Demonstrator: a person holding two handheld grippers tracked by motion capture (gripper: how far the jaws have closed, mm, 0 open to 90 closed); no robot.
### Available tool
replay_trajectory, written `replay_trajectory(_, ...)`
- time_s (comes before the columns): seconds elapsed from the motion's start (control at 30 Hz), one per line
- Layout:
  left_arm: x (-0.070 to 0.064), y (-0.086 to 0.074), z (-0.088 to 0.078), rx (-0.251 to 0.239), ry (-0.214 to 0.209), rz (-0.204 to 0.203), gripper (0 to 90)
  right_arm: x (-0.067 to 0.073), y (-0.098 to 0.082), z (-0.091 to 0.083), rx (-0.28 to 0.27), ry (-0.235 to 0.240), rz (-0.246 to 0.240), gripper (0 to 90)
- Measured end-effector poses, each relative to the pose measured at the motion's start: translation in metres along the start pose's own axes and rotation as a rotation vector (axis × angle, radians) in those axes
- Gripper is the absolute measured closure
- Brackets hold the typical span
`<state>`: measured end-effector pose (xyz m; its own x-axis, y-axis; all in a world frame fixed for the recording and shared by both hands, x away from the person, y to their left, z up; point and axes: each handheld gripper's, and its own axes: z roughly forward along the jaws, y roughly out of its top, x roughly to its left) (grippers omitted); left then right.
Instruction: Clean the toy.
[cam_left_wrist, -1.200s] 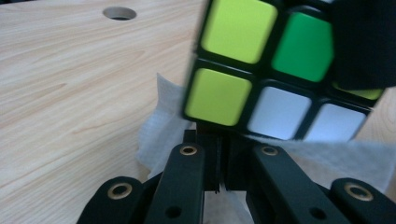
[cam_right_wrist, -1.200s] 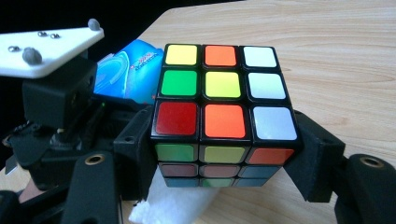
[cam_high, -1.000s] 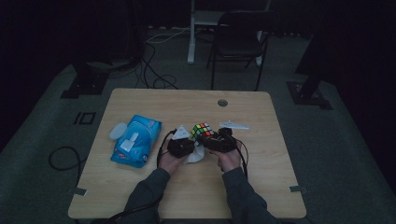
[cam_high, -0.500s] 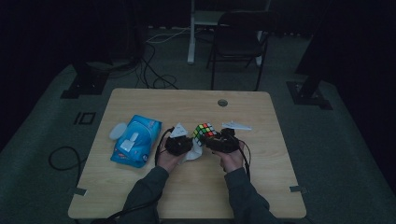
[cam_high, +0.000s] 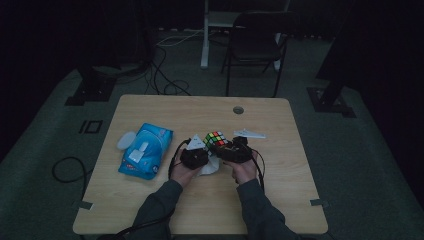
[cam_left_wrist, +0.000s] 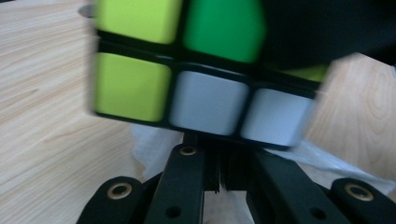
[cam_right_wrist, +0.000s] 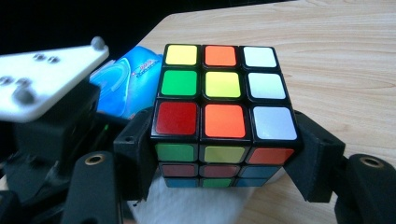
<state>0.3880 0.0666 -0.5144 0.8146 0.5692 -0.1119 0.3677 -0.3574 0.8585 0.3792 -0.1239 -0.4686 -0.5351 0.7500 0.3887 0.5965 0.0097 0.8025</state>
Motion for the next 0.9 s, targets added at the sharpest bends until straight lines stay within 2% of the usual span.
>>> replay_trajectory(0.17, -0.003, 0.000, -0.002, -0.006, -0.005, 0.012, 87.6, -0.004, 0.000, 0.000, -0.004, -0.016, 0.005, 34.1)
replay_trajectory(0.3, -0.002, 0.000, -0.008, -0.025, 0.006, 0.005, 87.6, -0.009, 0.001, -0.002, -0.007, -0.027, 0.009, 34.1)
replay_trajectory(0.5, 0.005, 0.000, -0.022, -0.052, 0.048, -0.008, 87.6, -0.014, 0.000, -0.008, -0.007, -0.044, 0.001, 34.2)
replay_trajectory(0.57, 0.008, -0.001, -0.027, -0.055, 0.061, -0.014, 87.6, -0.014, -0.001, -0.009, 0.000, -0.057, -0.020, 34.2)
replay_trajectory(0.67, 0.012, -0.003, -0.032, -0.062, 0.081, -0.025, 87.6, -0.016, -0.001, -0.010, 0.002, -0.065, -0.027, 34.2)
replay_trajectory(0.9, 0.019, -0.008, -0.044, -0.062, 0.121, -0.038, 87.6, -0.018, -0.004, -0.011, 0.014, -0.117, -0.065, 34.1)
